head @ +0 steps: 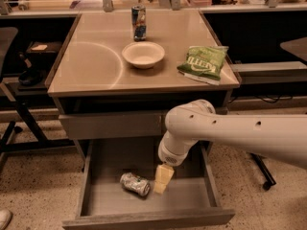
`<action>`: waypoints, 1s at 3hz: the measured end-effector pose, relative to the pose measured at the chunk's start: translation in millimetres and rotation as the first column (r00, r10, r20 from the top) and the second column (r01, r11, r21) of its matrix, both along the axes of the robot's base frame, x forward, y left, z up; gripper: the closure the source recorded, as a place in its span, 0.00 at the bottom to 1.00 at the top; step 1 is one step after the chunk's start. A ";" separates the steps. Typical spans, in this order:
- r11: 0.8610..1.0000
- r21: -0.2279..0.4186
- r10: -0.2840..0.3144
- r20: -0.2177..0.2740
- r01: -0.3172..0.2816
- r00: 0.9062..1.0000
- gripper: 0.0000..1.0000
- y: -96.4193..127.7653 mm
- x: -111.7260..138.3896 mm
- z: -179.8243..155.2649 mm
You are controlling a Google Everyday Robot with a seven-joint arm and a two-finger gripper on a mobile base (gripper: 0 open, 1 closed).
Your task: Pick redbull can from middle drawer and place on counter
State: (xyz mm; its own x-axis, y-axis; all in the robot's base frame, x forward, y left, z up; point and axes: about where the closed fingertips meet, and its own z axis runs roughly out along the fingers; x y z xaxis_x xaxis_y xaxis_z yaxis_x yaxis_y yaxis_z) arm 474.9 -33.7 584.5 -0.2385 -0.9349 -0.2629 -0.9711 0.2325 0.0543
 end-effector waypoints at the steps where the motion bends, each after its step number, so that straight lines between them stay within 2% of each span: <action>1: 1.000 0.000 0.000 0.000 0.000 1.000 0.00 0.0 0.0 0.0; 2: 0.999 0.043 0.010 0.006 -0.011 1.000 0.00 12.8 -1.7 -19.3; 3: 0.994 0.107 -0.005 -0.008 0.006 1.000 0.00 42.5 8.1 -57.1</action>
Offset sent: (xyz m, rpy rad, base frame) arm -0.0033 0.0347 -0.0515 0.1203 -0.0193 0.0265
